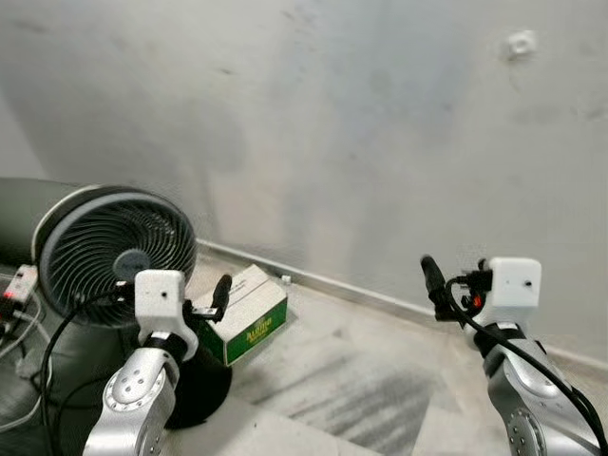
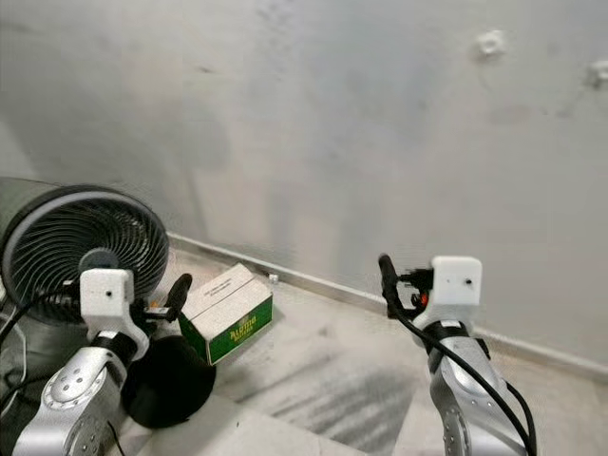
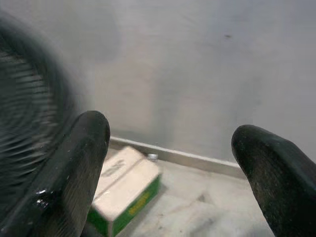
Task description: Hang keys on a hook
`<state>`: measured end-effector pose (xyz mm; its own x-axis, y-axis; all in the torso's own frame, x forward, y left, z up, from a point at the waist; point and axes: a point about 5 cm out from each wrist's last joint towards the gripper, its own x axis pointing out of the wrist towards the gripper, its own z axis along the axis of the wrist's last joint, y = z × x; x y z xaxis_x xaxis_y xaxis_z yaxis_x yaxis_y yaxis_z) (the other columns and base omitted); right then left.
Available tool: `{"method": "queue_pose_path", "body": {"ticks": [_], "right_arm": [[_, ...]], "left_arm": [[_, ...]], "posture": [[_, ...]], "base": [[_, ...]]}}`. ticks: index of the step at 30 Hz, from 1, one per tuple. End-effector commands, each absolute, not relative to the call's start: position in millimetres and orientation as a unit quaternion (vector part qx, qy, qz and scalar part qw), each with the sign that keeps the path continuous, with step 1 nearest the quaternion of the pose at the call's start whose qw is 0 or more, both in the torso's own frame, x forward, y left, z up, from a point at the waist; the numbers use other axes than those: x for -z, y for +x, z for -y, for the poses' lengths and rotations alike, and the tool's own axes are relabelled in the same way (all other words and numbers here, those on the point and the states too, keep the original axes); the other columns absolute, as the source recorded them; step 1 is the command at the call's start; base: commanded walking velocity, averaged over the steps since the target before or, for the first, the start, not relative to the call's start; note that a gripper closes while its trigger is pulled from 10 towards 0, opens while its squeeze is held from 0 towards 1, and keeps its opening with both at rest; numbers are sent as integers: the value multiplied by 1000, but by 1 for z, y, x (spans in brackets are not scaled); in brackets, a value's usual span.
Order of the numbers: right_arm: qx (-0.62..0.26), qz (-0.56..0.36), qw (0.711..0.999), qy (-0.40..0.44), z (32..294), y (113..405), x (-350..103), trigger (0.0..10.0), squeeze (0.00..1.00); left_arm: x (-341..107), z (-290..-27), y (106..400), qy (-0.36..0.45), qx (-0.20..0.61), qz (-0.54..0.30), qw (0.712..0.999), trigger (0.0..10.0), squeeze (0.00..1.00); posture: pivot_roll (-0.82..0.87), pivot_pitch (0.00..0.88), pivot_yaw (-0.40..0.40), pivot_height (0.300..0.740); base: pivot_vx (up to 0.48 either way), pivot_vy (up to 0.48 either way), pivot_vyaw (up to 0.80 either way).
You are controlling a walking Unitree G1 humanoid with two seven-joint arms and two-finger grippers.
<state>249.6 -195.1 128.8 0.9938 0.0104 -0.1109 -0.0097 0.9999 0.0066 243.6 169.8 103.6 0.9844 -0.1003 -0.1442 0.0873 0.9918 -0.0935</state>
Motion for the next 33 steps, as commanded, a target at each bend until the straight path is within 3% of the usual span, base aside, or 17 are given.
{"method": "queue_pose_path", "body": {"ticks": [1, 23, 33], "right_arm": [[4, -52, 999, -3, 200, 249, -132, 10000, 0], [6, -51, 999, -1, 200, 250, -131, 10000, 0], [8, -68, 997, 18, 197, 249, -127, 10000, 0]], "left_arm": [[-107, -163, 246, -51, 59, -73, 994, 10000, 0], [-109, -166, 252, -92, 43, -91, 991, 10000, 0], [-109, -168, 254, -98, 29, -98, 990, 10000, 0]], "posture": [[-35, 60, 30, 740], [-35, 72, 36, 740], [-37, 75, 37, 740]], "base": [[0, 0, -800], [0, 0, -800], [0, 0, 0]]}}
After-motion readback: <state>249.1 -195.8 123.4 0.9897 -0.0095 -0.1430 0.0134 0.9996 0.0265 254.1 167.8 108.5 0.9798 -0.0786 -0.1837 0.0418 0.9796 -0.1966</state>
